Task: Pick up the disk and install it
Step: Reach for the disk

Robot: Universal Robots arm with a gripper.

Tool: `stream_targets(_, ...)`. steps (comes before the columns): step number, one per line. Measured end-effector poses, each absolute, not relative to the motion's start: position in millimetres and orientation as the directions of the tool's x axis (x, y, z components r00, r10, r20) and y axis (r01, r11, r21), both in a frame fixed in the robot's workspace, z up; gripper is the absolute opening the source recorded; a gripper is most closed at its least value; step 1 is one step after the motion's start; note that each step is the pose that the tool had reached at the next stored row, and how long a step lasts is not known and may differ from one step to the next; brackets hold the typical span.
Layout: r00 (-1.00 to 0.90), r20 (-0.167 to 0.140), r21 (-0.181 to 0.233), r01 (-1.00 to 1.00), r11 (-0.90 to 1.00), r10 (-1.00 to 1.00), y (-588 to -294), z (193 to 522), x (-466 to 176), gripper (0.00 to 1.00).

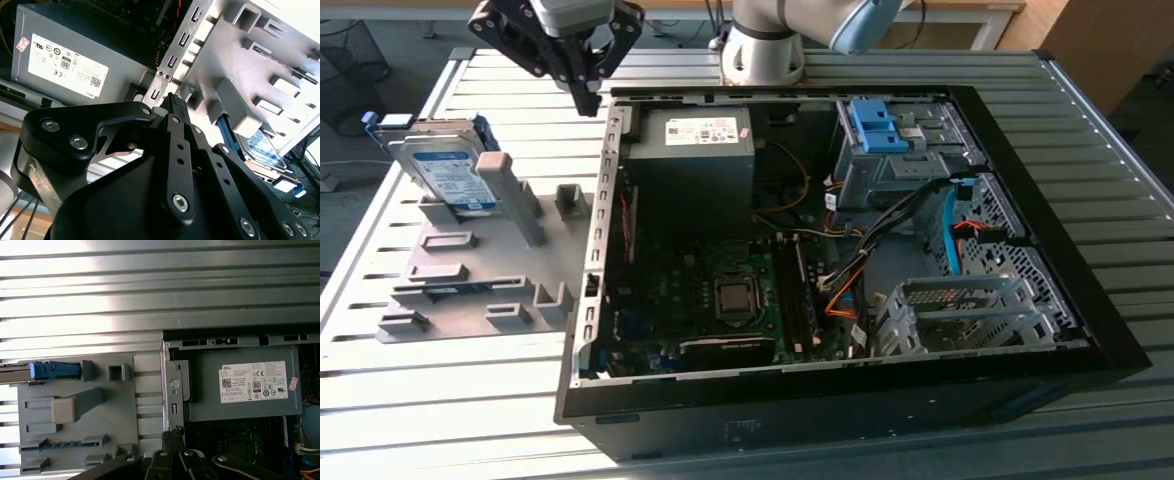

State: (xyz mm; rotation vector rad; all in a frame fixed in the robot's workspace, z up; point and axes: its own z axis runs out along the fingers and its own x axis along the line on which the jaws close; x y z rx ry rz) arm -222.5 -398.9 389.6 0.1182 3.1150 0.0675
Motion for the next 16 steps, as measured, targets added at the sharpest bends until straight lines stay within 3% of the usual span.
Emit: stream_targets(16, -0.997, -0.022, 0.044, 0.075, 0.996, 0.076, -398.9, 389.0, -230.9, 0.11)
